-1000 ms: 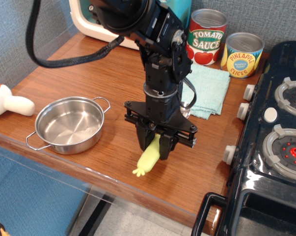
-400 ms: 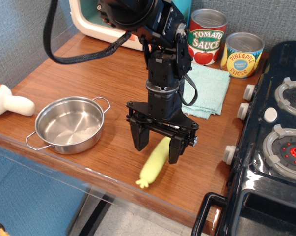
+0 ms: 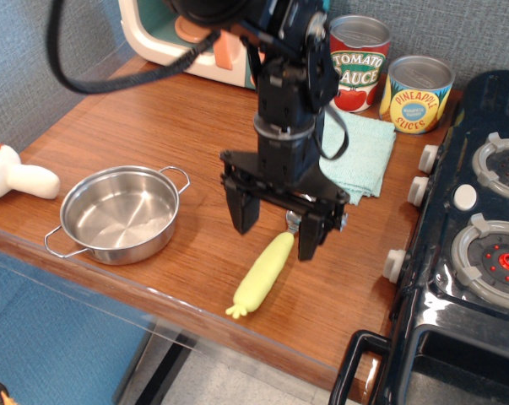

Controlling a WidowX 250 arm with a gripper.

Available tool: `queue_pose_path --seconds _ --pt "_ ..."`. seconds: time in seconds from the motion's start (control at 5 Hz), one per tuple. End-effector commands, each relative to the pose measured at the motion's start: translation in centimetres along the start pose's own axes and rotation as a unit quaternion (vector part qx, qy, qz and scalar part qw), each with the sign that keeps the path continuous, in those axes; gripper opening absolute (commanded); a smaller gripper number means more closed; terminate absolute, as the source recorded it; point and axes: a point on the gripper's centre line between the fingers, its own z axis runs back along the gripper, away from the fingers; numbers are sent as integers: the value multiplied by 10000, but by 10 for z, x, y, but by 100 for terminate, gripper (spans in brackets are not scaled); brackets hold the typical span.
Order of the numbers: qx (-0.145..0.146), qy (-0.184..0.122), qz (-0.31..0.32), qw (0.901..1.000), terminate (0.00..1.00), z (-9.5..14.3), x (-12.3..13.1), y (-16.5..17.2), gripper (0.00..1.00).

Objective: Move the spoon to the right of the pot

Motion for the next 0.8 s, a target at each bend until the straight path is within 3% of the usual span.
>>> queue_pose_path --seconds 0.0,0.4,0.6 --pt "56 -595 -14 9982 0 35 1 -6 100" --pt "56 -595 -14 9982 0 35 1 -6 100" --pt "56 -595 -14 9982 100 35 1 -6 100"
